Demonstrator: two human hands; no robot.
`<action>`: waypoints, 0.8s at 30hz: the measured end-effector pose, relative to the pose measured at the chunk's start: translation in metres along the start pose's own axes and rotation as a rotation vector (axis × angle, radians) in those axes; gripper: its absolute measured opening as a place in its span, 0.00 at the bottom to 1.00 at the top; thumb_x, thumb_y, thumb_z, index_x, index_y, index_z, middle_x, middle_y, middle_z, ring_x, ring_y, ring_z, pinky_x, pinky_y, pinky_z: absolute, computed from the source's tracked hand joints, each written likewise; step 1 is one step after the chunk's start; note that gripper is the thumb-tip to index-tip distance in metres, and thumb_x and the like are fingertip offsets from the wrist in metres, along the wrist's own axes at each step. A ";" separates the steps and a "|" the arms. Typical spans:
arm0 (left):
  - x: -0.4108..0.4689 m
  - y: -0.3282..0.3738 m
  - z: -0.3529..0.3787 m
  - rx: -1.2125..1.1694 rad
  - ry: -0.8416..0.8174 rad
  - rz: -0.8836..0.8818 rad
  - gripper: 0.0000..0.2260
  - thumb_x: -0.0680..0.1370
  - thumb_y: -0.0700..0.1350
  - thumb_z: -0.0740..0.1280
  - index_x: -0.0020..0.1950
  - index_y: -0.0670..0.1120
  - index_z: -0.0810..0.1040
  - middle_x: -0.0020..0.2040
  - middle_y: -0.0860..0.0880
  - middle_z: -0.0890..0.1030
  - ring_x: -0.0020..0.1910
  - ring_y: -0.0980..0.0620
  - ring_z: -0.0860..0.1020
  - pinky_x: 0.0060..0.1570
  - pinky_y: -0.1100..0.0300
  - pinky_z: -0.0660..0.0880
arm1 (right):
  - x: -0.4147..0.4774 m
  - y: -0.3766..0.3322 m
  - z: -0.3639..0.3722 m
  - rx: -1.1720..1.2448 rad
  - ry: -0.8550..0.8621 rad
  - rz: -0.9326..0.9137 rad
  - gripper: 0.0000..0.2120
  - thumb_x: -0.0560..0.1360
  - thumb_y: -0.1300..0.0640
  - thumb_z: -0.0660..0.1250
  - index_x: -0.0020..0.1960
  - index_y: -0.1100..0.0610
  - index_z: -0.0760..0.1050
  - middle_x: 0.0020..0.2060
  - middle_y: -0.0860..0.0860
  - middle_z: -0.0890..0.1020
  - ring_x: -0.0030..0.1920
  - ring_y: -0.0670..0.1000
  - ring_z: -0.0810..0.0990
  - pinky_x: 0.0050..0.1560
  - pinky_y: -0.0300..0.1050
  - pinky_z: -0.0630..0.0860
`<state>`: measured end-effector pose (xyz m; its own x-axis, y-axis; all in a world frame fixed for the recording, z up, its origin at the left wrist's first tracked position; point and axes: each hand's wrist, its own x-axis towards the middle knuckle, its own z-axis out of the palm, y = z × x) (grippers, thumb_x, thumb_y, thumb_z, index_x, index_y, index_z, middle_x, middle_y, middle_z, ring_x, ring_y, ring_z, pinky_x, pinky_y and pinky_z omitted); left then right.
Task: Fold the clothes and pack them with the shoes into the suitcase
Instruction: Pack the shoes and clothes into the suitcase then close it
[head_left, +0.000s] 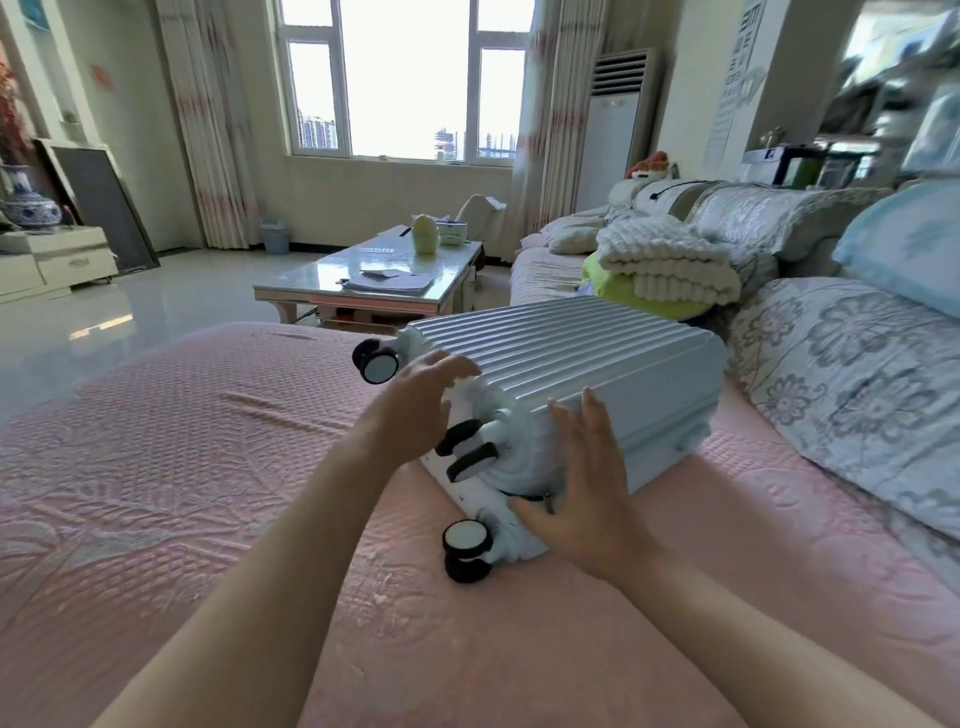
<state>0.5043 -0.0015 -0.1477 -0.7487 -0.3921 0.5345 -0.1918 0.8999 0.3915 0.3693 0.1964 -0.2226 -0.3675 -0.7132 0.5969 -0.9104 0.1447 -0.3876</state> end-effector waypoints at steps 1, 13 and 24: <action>0.008 0.001 0.001 0.061 -0.052 0.052 0.28 0.74 0.34 0.70 0.71 0.53 0.71 0.69 0.54 0.72 0.68 0.54 0.70 0.63 0.64 0.69 | 0.000 -0.006 0.007 0.015 -0.029 0.052 0.54 0.65 0.27 0.66 0.79 0.36 0.36 0.79 0.48 0.32 0.79 0.52 0.31 0.76 0.64 0.50; 0.045 -0.004 0.027 0.267 -0.158 0.089 0.36 0.67 0.58 0.78 0.74 0.61 0.69 0.71 0.56 0.72 0.70 0.51 0.69 0.64 0.48 0.72 | 0.003 0.040 0.013 0.058 -0.042 0.006 0.57 0.68 0.36 0.70 0.79 0.42 0.31 0.78 0.51 0.28 0.78 0.56 0.27 0.75 0.71 0.46; 0.061 0.119 0.118 0.525 -0.126 0.077 0.38 0.72 0.64 0.69 0.78 0.57 0.59 0.70 0.46 0.68 0.69 0.44 0.64 0.71 0.50 0.65 | -0.002 0.136 -0.138 -0.159 -0.369 0.247 0.52 0.72 0.62 0.71 0.77 0.30 0.42 0.80 0.36 0.43 0.80 0.45 0.50 0.77 0.48 0.59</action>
<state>0.3610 0.1039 -0.1570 -0.8371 -0.3248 0.4402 -0.4007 0.9118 -0.0892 0.2195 0.3123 -0.1795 -0.5109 -0.8360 0.2001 -0.8327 0.4236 -0.3566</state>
